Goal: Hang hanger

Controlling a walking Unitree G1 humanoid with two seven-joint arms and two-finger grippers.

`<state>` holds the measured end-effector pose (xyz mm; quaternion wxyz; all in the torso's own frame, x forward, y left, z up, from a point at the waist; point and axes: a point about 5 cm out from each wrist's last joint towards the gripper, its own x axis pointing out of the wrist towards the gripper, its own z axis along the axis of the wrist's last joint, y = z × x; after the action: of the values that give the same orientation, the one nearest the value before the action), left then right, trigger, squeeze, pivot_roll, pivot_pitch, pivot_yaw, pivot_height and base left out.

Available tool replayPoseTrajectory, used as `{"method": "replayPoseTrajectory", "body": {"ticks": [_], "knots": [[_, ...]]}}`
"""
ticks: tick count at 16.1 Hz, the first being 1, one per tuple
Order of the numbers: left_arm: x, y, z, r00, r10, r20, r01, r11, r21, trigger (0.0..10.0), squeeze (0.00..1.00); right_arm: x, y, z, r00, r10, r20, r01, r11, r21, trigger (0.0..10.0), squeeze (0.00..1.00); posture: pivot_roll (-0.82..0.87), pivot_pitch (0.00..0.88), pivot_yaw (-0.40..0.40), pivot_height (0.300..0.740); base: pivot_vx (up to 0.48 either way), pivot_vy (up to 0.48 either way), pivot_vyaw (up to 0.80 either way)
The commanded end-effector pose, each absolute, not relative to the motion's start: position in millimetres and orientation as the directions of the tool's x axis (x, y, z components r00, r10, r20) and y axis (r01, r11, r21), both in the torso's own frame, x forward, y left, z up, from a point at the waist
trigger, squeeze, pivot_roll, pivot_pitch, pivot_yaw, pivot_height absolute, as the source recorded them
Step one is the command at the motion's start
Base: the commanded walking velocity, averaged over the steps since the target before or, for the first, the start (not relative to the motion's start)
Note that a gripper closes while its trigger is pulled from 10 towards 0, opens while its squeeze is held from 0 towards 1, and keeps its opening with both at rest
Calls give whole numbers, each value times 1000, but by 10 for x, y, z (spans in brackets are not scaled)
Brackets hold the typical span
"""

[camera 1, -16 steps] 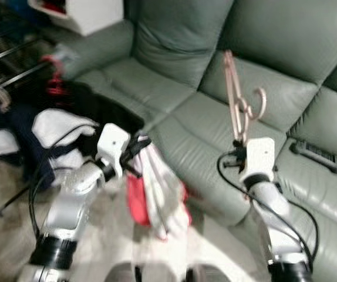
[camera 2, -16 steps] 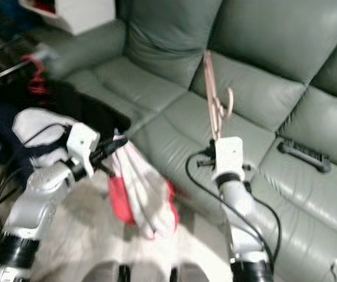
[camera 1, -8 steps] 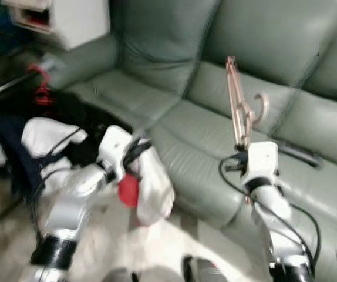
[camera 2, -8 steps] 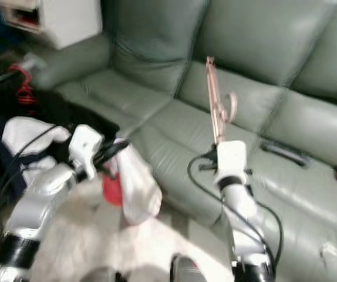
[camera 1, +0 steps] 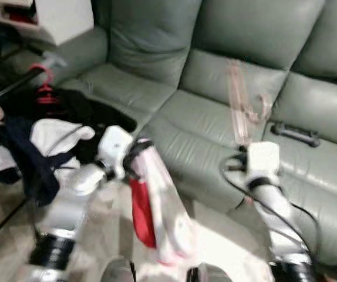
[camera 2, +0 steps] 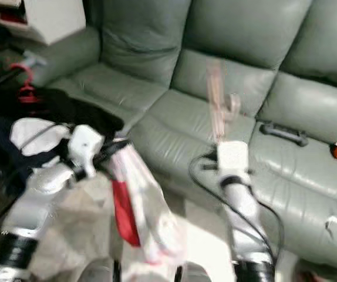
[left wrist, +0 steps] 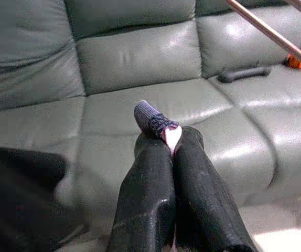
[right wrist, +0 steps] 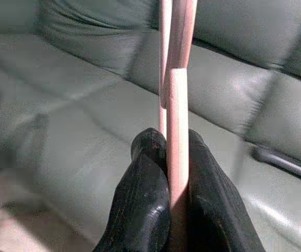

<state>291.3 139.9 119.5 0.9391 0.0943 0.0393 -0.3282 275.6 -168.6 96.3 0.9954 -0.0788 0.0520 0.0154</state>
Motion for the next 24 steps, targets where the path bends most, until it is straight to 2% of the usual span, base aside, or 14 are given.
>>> {"method": "replayPoseTrajectory", "body": {"ticks": [1, 5, 6, 8, 10, 13, 14, 15, 16, 17, 18, 19, 20, 24], "knots": [[2911, 1390, 1287, 772, -631, -79, 631, 745, 217, 10000, 0, 2766, -1758, 1004, 996, 23, -91, -38, 986, -163, 10000, 0, -35, 82, -26, 740, 0, 0, 0], [2972, 1539, 1286, 713, -678, -180, 679, 601, 422, 10000, 0, 2805, -1791, 1005, 988, 101, -115, -121, 974, -189, 10000, 0, -30, 80, -31, 740, 0, 0, 0], [3001, 1660, 1269, 621, -703, -347, 745, 392, 540, 10000, 0, 2872, -1861, 1048, 988, 112, -108, -134, 967, -217, 10000, 0, -27, 79, -37, 740, 0, 0, 0], [3053, 1803, 1214, 583, -633, -509, 758, 199, 621, 10000, 0, 2924, -1881, 1068, 984, 134, -113, -158, 959, -236, 10000, 0, -25, 80, -34, 740, 0, 0, 0], [3321, 2013, 1356, 717, -467, -517, 580, -11, 815, 10000, 0, 2987, -1931, 1108, 986, 130, -106, -154, 955, -255, 10000, 0, -22, 74, -30, 740, 0, 0, 0], [3617, 1982, 1869, 904, -410, -119, 221, 211, 952, 10000, 0, 2996, -1927, 1093, 985, 129, -112, -154, 951, -268, 10000, 0, -25, 69, -16, 740, 0, 0, 0], [3634, 1928, 1983, 930, -367, 23, 224, 617, 755, 10000, 0, 2991, -1911, 1087, 987, 122, -110, -147, 953, -264, 10000, 0, -34, 81, -8, 740, 0, 0, 0], [3511, 1792, 1788, 841, -537, -74, 490, 695, 525, 10000, 0, 2992, -1894, 1085, 987, 123, -107, -147, 954, -260, 10000, 0, -35, 83, -7, 740, 0, 0, 0], [3422, 1714, 1672, 749, -647, -139, 630, 632, 451, 10000, 0, 2994, -1886, 1085, 986, 126, -107, -150, 954, -258, 10000, 0, -33, 83, -6, 740, 0, 0, 0], [3058, 1841, 1220, 405, -769, -495, 912, 302, 277, 10000, 0, 2999, -1884, 1077, 985, 135, -108, -159, 953, -259, 10000, 0, -24, 82, -9, 740, 0, 0, 0], [2979, 2024, 1048, 322, -687, -652, 946, 206, 251, 10000, 0, 3007, -1890, 1070, 984, 137, -110, -162, 952, -261, 10000, 0, -24, 82, -9, 740, 0, 0, 0], [3052, 2359, 929, 398, -419, -816, 907, 45, 419, 10000, 0, 3031, -1908, 1068, 984, 136, -111, -161, 951, -265, 10000, 0, -22, 80, -6, 740, 0, 0, 0], [3251, 2434, 1031, 571, -341, -747, 799, 21, 601, 10000, 0, 3053, -1916, 1076, 985, 134, -107, -158, 951, -267, 10000, 0, -24, 78, -5, 740, 0, 0, 0], [3577, 2191, 1475, 822, -425, -378, 501, 226, 836, 10000, 0, 3064, -1869, 1072, 984, 144, -103, -167, 948, -271, 10000, 0, -25, 80, -16, 740, 0, 0, 0]]}}
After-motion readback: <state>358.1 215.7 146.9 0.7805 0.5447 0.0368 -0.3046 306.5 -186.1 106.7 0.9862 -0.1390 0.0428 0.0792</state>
